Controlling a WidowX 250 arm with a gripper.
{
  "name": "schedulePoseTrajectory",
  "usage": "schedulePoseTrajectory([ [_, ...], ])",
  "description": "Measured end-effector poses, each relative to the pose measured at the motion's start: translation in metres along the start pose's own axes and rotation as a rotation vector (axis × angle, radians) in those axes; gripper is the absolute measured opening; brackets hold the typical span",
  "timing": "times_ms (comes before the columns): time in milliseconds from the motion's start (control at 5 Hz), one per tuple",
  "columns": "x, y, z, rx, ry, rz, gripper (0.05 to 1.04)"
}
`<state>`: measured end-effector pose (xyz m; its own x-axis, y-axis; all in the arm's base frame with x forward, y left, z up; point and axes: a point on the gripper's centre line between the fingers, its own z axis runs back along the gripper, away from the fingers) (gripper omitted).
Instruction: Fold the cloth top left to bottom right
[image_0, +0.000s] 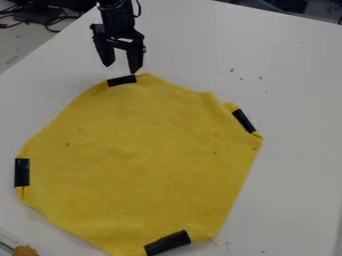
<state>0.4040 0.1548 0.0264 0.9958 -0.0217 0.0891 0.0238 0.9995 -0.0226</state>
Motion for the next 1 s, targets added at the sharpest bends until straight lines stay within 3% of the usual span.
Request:
schedulePoseTrajectory([
  [200,0.002,-0.001,-0.015,-0.027,0.03,-0.004,0.999],
  [600,0.01,0.005,-0.018,-0.045,0.017,0.007,0.947],
  [1000,0.01,0.013,-0.02,-0.042,0.004,0.014,0.365],
])
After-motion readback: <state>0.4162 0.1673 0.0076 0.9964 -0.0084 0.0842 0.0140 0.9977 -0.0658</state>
